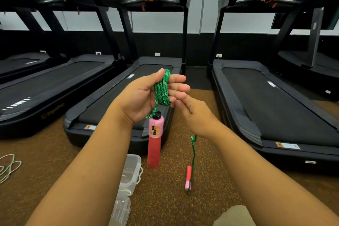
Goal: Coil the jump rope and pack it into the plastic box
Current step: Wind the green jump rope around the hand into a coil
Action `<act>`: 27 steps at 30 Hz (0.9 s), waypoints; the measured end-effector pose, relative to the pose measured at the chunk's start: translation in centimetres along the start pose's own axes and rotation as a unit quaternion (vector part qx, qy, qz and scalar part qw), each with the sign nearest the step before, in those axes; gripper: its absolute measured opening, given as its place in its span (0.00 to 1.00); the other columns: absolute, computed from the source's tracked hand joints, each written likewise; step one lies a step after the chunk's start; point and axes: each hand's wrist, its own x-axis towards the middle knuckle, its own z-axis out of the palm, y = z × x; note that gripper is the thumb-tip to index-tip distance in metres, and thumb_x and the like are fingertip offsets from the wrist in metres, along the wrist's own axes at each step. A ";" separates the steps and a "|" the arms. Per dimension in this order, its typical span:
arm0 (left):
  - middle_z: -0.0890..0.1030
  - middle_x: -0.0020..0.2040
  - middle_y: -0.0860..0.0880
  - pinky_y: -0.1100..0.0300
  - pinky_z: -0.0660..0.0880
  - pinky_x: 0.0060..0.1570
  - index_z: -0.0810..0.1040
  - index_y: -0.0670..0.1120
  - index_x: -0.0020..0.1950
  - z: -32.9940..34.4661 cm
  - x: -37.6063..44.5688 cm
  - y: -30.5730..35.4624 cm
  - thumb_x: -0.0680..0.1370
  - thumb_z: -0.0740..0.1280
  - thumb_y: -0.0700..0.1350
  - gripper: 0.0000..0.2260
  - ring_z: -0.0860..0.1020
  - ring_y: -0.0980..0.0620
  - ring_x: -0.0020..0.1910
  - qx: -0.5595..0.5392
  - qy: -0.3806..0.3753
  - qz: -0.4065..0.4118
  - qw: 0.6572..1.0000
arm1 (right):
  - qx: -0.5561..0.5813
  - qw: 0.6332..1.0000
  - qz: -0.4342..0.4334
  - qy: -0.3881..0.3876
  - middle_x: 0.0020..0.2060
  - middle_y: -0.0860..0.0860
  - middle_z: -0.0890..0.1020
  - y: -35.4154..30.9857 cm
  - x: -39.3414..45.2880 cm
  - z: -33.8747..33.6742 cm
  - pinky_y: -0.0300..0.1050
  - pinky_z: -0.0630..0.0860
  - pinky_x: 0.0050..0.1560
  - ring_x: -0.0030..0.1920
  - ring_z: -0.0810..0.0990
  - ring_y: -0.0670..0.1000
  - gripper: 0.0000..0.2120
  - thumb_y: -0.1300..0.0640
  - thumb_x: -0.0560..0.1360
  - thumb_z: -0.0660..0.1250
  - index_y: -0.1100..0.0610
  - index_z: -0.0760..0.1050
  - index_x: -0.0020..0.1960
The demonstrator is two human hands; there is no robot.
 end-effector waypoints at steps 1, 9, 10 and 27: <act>0.83 0.53 0.39 0.61 0.80 0.46 0.75 0.36 0.62 0.0 0.0 0.1 0.81 0.52 0.51 0.23 0.83 0.47 0.47 0.008 0.006 0.003 1.000 | -0.002 1.000 0.000 -0.007 0.49 0.46 0.82 -0.1 -0.3 0.3 0.46 0.74 0.51 0.49 0.78 0.48 0.12 0.52 0.81 0.57 0.53 0.75 0.59; 0.79 0.61 0.35 0.56 0.76 0.56 0.72 0.35 0.66 -0.4 0.1 -0.4 0.81 0.49 0.56 0.28 0.79 0.42 0.57 0.048 0.053 -0.001 0.997 | -0.097 0.993 -0.054 -0.039 0.38 0.51 0.76 -0.8 -1.6 1.2 0.52 0.72 0.39 0.38 0.73 0.52 0.10 0.52 0.81 0.57 0.58 0.71 0.48; 0.78 0.61 0.35 0.56 0.76 0.57 0.71 0.35 0.67 -0.5 0.1 -0.4 0.81 0.47 0.57 0.30 0.78 0.41 0.59 0.050 0.058 -0.003 0.997 | -0.122 0.990 -0.063 -0.042 0.38 0.51 0.76 -1.0 -1.6 1.2 0.53 0.72 0.40 0.38 0.73 0.53 0.10 0.52 0.81 0.57 0.57 0.70 0.47; 0.83 0.37 0.49 0.58 0.70 0.52 0.81 0.44 0.38 0.2 -0.9 -1.8 0.79 0.44 0.62 0.32 0.81 0.55 0.41 0.173 0.036 -0.101 0.979 | -0.268 0.944 -0.190 -0.020 0.40 0.47 0.74 -5.2 -0.6 -2.7 0.51 0.76 0.41 0.40 0.75 0.50 0.07 0.49 0.77 0.63 0.53 0.73 0.47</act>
